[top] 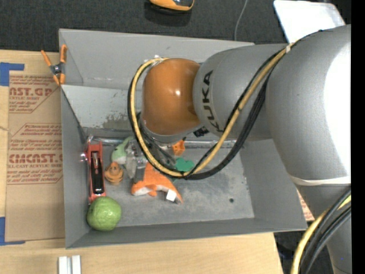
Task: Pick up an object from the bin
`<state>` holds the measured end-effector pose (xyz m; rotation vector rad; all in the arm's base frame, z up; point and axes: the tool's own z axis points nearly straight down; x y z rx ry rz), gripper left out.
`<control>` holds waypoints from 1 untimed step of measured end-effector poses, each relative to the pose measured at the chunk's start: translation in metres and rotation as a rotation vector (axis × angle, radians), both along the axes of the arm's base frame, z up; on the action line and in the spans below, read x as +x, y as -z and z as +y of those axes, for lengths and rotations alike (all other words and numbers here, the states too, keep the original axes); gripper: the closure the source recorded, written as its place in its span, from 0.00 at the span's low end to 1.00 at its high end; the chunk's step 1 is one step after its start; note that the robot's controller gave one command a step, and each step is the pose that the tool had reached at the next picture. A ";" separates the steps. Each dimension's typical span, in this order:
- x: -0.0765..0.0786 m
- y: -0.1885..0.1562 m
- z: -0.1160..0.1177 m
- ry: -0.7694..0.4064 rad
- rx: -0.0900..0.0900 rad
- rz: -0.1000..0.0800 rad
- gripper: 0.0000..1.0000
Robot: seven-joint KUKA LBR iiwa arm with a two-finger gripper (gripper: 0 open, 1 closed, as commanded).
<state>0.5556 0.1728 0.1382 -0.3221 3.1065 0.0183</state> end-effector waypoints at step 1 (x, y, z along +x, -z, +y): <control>0.030 -0.023 -0.072 -0.074 -0.007 0.001 0.00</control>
Offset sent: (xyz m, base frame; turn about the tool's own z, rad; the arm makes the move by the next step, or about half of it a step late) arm 0.0000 0.0000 0.0000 0.0000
